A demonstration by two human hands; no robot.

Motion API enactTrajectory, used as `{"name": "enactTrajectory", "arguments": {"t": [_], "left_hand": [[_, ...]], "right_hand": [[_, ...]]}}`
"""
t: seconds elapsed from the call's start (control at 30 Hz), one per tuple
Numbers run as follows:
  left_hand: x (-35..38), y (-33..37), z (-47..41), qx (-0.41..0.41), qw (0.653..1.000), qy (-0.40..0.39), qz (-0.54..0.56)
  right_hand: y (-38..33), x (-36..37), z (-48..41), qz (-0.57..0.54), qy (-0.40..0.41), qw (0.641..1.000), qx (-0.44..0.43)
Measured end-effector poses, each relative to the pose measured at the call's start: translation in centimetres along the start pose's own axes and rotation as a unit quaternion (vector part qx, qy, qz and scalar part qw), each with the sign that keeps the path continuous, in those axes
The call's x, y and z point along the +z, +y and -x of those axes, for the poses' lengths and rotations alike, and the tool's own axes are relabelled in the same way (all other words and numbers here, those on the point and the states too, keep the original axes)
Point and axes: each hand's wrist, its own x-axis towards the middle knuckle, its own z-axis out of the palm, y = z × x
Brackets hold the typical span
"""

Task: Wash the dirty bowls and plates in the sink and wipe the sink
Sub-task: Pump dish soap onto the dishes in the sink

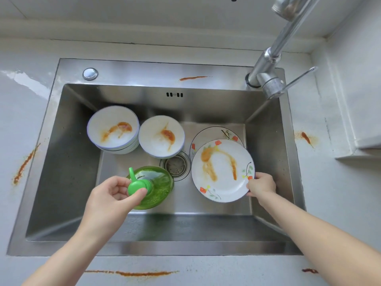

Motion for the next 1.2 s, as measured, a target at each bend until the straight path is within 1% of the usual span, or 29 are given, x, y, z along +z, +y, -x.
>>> {"name": "enactTrajectory", "arguments": {"t": [0.2, 0.33, 0.43, 0.6, 0.77, 0.8, 0.83, 0.87, 0.9, 0.93, 1.0, 1.03, 1.07, 1.1, 1.2], "left_hand": [[-0.8, 0.1, 0.1, -0.008, 1.000, -0.002, 0.003], [-1.3, 0.1, -0.1, -0.010, 1.000, 0.004, 0.004], [-1.7, 0.2, -0.3, -0.009, 1.000, 0.004, 0.004], [-2.0, 0.4, -0.8, -0.014, 1.000, 0.012, 0.004], [-1.8, 1.1, -0.9, -0.018, 1.000, -0.014, 0.011], [-1.7, 1.5, -0.8, -0.019, 0.999, -0.023, 0.014], [-1.6, 2.1, -0.7, -0.017, 0.999, -0.036, 0.016], [-1.5, 2.7, -0.6, -0.014, 0.998, -0.051, 0.019], [-1.3, 3.5, -0.4, -0.011, 0.998, -0.064, 0.024], [-1.1, 4.3, -0.2, -0.010, 0.996, -0.078, 0.030], [-0.5, 6.3, 0.3, -0.003, 0.993, -0.111, 0.036], [-0.2, 7.3, 0.6, 0.004, 0.991, -0.130, 0.035], [0.1, 8.4, 0.9, 0.013, 0.988, -0.150, 0.033], [0.2, 9.5, 1.3, 0.021, 0.985, -0.170, 0.035], [0.8, 13.0, 2.0, 0.032, 0.973, -0.221, 0.058]], "right_hand": [[1.2, 0.3, 0.6, 0.126, -0.035, 0.990, -0.055], [1.1, 1.1, 0.1, 0.177, -0.045, 0.981, -0.068], [0.9, 1.9, -0.5, 0.186, -0.033, 0.979, -0.078], [0.6, 2.1, -1.7, 0.158, -0.002, 0.984, -0.082], [0.0, 1.3, -0.9, 0.176, -0.027, 0.982, -0.064], [-0.5, 1.2, 0.1, 0.178, -0.022, 0.980, -0.085], [-1.1, 1.1, 1.5, 0.169, -0.020, 0.978, -0.123], [-1.8, 1.0, 3.3, 0.150, -0.033, 0.973, -0.172], [-2.6, 0.8, 5.3, 0.130, -0.068, 0.962, -0.229], [-3.4, 0.7, 7.4, 0.120, -0.122, 0.944, -0.283], [-4.8, 0.8, 11.3, 0.144, -0.236, 0.886, -0.373], [-5.4, 0.8, 12.7, 0.156, -0.272, 0.858, -0.406], [-5.9, 0.9, 13.7, 0.158, -0.292, 0.842, -0.427], [-6.5, 0.8, 14.4, 0.149, -0.298, 0.834, -0.439], [-8.0, -0.1, 15.2, 0.120, -0.282, 0.831, -0.465]]}}
